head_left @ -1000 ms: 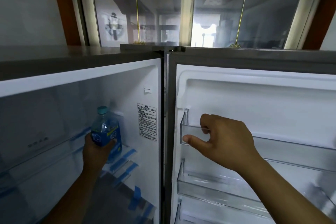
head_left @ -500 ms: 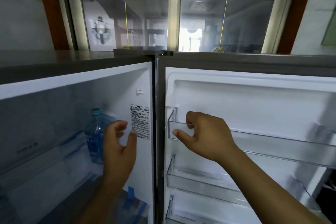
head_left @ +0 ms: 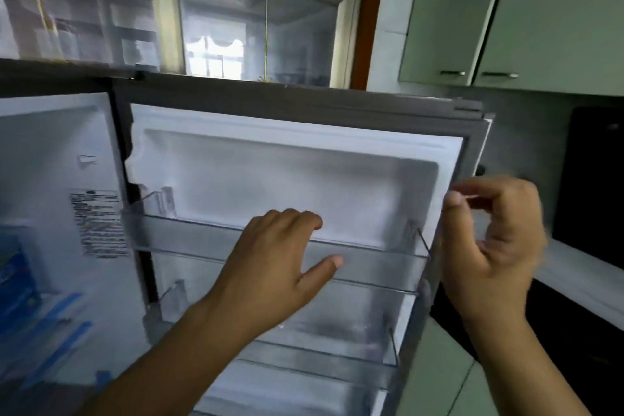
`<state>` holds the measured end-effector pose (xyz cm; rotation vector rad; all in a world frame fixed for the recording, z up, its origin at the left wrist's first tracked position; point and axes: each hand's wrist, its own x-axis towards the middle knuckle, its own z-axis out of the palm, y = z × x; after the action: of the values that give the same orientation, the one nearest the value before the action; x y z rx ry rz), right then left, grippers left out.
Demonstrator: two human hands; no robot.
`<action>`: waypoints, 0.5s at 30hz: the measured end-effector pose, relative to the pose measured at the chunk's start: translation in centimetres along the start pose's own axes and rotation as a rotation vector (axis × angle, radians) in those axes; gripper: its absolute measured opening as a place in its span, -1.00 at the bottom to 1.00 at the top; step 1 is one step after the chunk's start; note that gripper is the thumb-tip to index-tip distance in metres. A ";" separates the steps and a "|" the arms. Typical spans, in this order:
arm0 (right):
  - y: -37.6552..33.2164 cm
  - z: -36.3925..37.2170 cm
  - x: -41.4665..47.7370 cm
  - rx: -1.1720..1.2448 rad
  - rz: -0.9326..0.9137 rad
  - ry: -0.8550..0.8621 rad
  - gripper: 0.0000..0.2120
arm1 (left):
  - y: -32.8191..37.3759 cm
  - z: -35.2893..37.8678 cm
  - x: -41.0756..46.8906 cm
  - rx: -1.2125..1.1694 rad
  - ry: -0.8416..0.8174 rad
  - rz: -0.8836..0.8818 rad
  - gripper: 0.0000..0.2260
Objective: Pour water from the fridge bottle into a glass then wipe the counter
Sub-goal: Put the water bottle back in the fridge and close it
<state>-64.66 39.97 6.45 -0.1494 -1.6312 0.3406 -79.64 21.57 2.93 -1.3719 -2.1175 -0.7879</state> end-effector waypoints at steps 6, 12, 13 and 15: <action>8.0 -4.6 1.4 0.050 0.415 0.054 -0.70 | 4.1 1.7 -1.8 0.041 0.077 0.015 -0.61; 8.4 -4.9 -2.5 0.477 0.398 -0.465 -0.67 | 5.4 -1.2 -5.3 0.012 0.077 -0.104 -0.54; 7.8 -4.9 -3.3 0.546 0.377 -0.489 -0.69 | 6.1 -1.8 -6.1 0.012 0.086 -0.155 -0.55; 6.4 -5.1 -4.4 0.623 0.372 -0.477 -0.75 | 7.6 -3.1 -7.9 0.034 0.102 -0.243 -0.54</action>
<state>-59.83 45.37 0.63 0.1156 -1.8783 1.2244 -69.39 16.86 1.30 -1.0463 -2.2321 -0.8915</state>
